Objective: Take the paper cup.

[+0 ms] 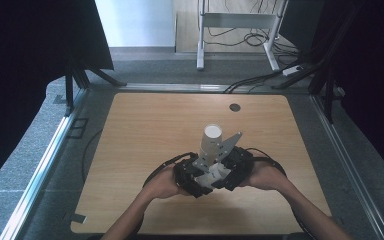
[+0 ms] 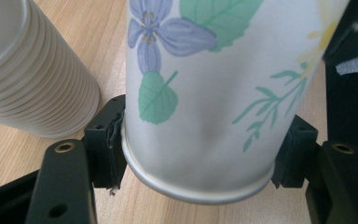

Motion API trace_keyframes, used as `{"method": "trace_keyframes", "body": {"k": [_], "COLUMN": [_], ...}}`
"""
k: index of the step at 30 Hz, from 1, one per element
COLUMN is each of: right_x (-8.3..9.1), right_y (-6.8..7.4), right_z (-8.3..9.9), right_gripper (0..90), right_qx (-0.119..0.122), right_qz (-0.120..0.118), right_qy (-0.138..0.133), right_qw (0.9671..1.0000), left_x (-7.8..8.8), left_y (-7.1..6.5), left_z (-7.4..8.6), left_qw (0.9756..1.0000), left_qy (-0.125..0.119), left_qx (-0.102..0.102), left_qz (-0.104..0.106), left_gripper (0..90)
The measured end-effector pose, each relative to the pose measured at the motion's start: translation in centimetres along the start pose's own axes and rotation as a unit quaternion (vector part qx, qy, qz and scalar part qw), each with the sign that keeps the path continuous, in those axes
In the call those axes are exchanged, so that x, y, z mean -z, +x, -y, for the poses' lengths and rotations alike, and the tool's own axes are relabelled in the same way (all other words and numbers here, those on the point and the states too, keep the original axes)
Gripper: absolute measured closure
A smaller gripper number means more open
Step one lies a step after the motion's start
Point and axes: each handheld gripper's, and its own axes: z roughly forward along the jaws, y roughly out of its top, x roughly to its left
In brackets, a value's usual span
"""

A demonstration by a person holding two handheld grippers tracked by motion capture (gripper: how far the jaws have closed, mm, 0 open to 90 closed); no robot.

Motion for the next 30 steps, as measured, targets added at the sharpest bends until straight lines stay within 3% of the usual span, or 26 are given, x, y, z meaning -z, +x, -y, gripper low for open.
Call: {"method": "trace_keyframes", "body": {"k": [5,9,14,17,20,24,26,30], "right_x": [-0.2,-0.2,0.0,0.5,0.9,1.7,2.2,2.7], "right_y": [0.1,0.3,0.3,0.1,0.0,-0.1,-0.1,-0.2], "right_z": [0.0,0.1,0.2,0.4,0.5,0.6,0.7,0.8], "right_gripper": [32.3,34.6,36.0,36.2,36.2,36.3,36.2,36.2], "right_qx": [0.007,0.007,0.003,-0.001,-0.006,-0.014,-0.017,-0.019], "right_qz": [-0.006,-0.004,-0.006,-0.005,-0.005,-0.007,-0.008,-0.007], "right_qy": [0.007,0.009,0.006,-0.011,-0.023,-0.045,-0.062,-0.078], "right_qw": [0.9999,0.9999,1.0000,0.9999,0.9997,0.9989,0.9979,0.9968], "left_x": [-0.2,-0.6,-0.5,-0.4,0.3,1.3,1.7,2.8], "left_y": [0.0,-0.1,0.1,0.1,0.4,0.7,0.7,0.9], "left_z": [-0.2,-0.3,-0.2,0.0,0.4,0.8,0.9,1.3], "left_qw": [0.9999,1.0000,0.9999,0.9996,0.9989,0.9956,0.9923,0.9885], "left_qy": [0.011,0.005,0.005,-0.017,-0.036,-0.078,-0.104,-0.133], "left_qx": [-0.010,0.000,-0.005,0.020,0.029,0.050,0.063,0.069], "left_qz": [0.006,0.007,0.014,0.013,0.011,0.017,0.019,0.023], "left_gripper": [33.2,33.0,27.1,15.4,13.1,6.9,4.7,0.1]}}
